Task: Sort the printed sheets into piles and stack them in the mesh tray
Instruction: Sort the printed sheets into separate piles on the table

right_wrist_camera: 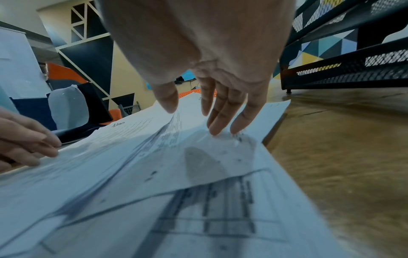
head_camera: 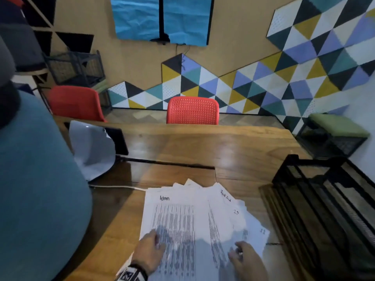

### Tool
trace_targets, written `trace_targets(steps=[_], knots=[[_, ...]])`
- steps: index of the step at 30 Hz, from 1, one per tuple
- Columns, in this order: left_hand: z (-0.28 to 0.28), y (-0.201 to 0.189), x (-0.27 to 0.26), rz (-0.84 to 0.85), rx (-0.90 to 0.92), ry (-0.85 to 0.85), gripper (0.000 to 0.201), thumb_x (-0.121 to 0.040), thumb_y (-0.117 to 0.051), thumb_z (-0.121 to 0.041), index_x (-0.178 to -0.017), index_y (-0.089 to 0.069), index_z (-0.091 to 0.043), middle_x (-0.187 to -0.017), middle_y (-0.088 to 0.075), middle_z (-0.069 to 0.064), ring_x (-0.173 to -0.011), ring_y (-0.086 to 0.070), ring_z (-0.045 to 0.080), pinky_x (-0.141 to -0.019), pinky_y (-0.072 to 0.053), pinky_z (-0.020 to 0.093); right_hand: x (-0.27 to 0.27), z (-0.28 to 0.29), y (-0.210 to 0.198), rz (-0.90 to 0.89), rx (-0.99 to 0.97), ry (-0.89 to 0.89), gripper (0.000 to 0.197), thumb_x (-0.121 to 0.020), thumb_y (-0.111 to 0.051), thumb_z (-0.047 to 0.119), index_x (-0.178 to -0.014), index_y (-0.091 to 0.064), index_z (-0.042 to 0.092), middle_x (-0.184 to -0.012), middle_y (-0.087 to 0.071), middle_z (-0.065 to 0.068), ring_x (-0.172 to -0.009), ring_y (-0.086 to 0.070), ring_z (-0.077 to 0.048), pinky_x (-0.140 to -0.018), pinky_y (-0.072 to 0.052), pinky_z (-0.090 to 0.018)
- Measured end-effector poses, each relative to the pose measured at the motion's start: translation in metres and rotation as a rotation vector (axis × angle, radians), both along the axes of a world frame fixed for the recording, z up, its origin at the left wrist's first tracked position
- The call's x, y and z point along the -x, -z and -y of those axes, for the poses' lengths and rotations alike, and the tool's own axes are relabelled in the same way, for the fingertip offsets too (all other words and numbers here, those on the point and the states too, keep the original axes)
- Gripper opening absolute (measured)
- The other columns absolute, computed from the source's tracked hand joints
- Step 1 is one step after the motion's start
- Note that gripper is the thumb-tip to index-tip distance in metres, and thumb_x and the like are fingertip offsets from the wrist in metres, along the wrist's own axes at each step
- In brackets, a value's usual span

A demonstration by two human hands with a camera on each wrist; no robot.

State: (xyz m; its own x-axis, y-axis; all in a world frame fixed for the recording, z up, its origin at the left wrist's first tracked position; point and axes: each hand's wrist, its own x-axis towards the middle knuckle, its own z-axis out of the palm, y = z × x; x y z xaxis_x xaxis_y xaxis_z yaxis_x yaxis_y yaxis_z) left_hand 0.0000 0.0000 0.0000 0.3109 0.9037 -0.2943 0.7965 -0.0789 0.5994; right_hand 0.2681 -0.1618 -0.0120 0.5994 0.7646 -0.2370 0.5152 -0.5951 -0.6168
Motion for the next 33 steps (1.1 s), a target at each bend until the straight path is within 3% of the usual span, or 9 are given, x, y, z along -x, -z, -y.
trace_targets(steps=[3,6,13,16,19,22,27,29,33], knots=[[0.01,-0.001,-0.007,-0.074,0.004,-0.122,0.047,-0.093,-0.063,-0.032,-0.131,-0.043,-0.013,-0.129,-0.05,0.007,-0.119,-0.054,0.023,-0.101,-0.045,0.031,0.015,-0.009,-0.009,0.024,0.095,-0.061,0.039,-0.084,-0.068,0.037,-0.115,-0.052,0.02,-0.112,-0.055,-0.004,-0.087,-0.053,-0.01,-0.081,-0.038,-0.018],[0.005,-0.002,0.0,-0.089,0.02,-0.286,0.059,-0.091,-0.066,-0.031,-0.136,-0.039,-0.006,-0.138,-0.045,0.012,-0.123,-0.053,0.025,-0.105,-0.046,0.032,0.021,-0.019,-0.006,-0.011,0.09,-0.073,0.044,-0.083,-0.069,0.037,-0.119,-0.056,0.014,-0.104,-0.059,0.001,-0.083,-0.057,-0.011,-0.079,-0.042,-0.019],[-0.013,0.0,0.016,-0.028,0.052,-0.263,0.039,-0.09,-0.066,-0.037,-0.119,-0.053,-0.015,-0.117,-0.059,0.002,-0.106,-0.057,0.019,-0.097,-0.05,0.036,0.045,-0.046,0.0,-0.347,-0.01,0.023,0.05,-0.075,-0.079,0.039,-0.114,-0.052,0.022,-0.093,-0.067,0.001,-0.087,-0.064,-0.012,-0.082,-0.053,-0.03],[-0.016,-0.002,0.019,0.117,0.049,-0.275,0.036,-0.087,-0.071,-0.027,-0.117,-0.054,-0.016,-0.111,-0.06,0.002,-0.102,-0.059,0.018,-0.092,-0.053,0.036,0.049,-0.053,0.001,-0.377,0.002,0.045,0.048,-0.074,-0.08,0.036,-0.112,-0.055,0.021,-0.085,-0.067,-0.006,-0.077,-0.066,-0.019,-0.072,-0.054,-0.032],[-0.016,-0.006,0.017,0.294,0.068,-0.302,0.026,-0.087,-0.071,-0.01,-0.104,-0.053,-0.018,-0.094,-0.063,0.003,-0.085,-0.065,0.018,-0.073,-0.06,0.032,0.05,-0.053,-0.002,-0.309,-0.009,-0.001,0.029,-0.075,-0.079,0.025,-0.098,-0.063,0.018,-0.075,-0.064,-0.002,-0.065,-0.06,-0.013,-0.065,-0.053,-0.028],[-0.016,-0.01,0.015,0.349,0.106,-0.286,0.009,-0.09,-0.067,-0.013,-0.093,-0.059,-0.016,-0.088,-0.065,0.006,-0.069,-0.061,0.013,-0.053,-0.054,0.021,0.051,-0.047,-0.01,-0.188,-0.046,-0.016,0.019,-0.076,-0.078,0.021,-0.081,-0.06,0.025,-0.069,-0.066,0.004,-0.063,-0.061,-0.01,-0.066,-0.051,-0.026],[-0.013,-0.004,0.01,0.239,0.084,-0.226,0.007,-0.092,-0.066,-0.024,-0.094,-0.06,-0.022,-0.092,-0.066,-0.003,-0.087,-0.063,0.015,-0.076,-0.056,0.03,0.04,-0.014,-0.015,-0.141,-0.084,0.099,0.021,-0.087,-0.062,0.007,-0.084,-0.059,0.027,-0.072,-0.073,0.005,-0.065,-0.067,-0.011,-0.061,-0.051,-0.023],[-0.012,-0.002,0.003,0.259,0.065,-0.232,0.009,-0.092,-0.066,-0.019,-0.098,-0.06,-0.019,-0.095,-0.067,-0.001,-0.087,-0.064,0.016,-0.071,-0.055,0.026,0.03,-0.004,-0.009,-0.142,-0.075,0.175,0.026,-0.087,-0.059,0.002,-0.073,-0.06,0.024,-0.085,-0.073,0.012,-0.077,-0.068,-0.008,-0.073,-0.055,-0.03],[-0.018,-0.005,-0.014,0.334,0.054,-0.259,0.021,-0.09,-0.068,-0.012,-0.106,-0.055,-0.018,-0.097,-0.064,0.0,-0.087,-0.064,0.016,-0.065,-0.049,0.018,0.016,0.003,-0.008,-0.182,-0.102,0.253,0.018,-0.086,-0.056,-0.008,-0.074,-0.06,0.005,-0.096,-0.072,-0.004,-0.087,-0.066,-0.016,-0.077,-0.051,-0.029]])
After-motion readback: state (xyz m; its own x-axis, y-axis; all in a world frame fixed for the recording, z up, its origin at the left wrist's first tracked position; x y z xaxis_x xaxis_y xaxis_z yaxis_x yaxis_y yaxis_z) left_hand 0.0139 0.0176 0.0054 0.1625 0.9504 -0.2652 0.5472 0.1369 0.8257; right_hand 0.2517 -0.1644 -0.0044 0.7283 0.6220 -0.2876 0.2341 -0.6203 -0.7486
